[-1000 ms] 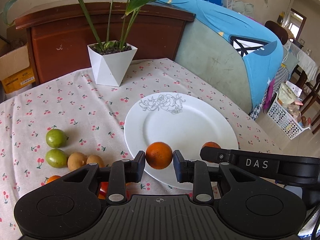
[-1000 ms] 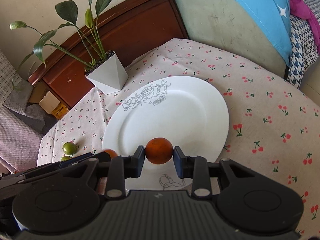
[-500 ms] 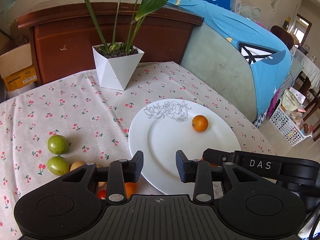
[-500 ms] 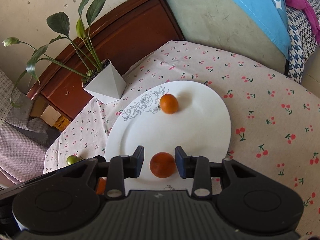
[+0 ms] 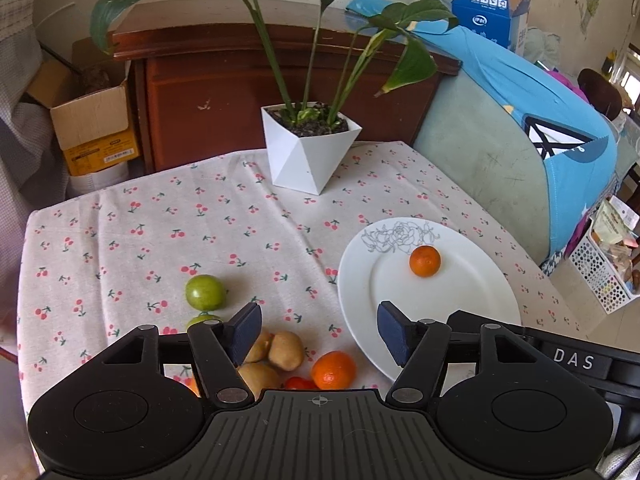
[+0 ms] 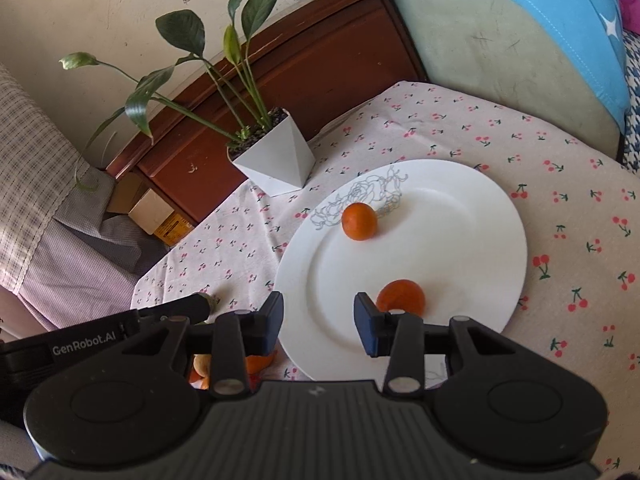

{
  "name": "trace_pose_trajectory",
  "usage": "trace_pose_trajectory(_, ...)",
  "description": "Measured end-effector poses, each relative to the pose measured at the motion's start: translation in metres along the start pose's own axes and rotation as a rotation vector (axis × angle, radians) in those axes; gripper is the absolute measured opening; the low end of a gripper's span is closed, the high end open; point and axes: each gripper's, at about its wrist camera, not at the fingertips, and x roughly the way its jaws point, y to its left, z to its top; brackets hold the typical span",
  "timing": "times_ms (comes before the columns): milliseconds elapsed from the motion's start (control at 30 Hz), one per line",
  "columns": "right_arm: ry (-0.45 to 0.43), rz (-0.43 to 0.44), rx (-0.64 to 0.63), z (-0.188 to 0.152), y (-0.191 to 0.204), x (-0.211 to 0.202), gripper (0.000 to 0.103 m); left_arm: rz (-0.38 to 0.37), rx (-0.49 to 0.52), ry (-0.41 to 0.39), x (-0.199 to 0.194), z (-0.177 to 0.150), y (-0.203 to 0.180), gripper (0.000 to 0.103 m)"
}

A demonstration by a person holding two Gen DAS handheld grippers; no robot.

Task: Organize fruits
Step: 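Carry both oranges onto the white plate and open both grippers, then grasp an orange with the left gripper while the right gripper grasps a cherry tomato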

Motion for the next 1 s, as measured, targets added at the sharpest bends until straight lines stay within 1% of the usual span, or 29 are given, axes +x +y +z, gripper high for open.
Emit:
trace_pose_trajectory(167,0.044,0.038,-0.051,-0.010,0.014,0.006,0.041,0.049,-0.036,0.020,-0.001,-0.003,0.020,0.065)
trace_pose_trajectory(300,0.083,0.073,-0.092,-0.019,0.026,0.011,0.041,0.069,-0.079,0.030,-0.003,-0.005,0.039,0.065)
trace_pose_trajectory(433,0.117,0.095,-0.151,-0.028,0.037,0.015,0.041,0.096,-0.097,0.031,-0.006,-0.009,0.054,0.065)
trace_pose_trajectory(633,0.154,0.084,-0.254,-0.042,0.050,0.025,0.041,0.120,-0.090,0.050,-0.007,-0.018,0.068,0.065)
trace_pose_trajectory(1000,0.180,0.056,-0.354,-0.053,0.059,0.039,0.040,0.103,-0.036,0.085,-0.004,-0.036,0.075,0.062)
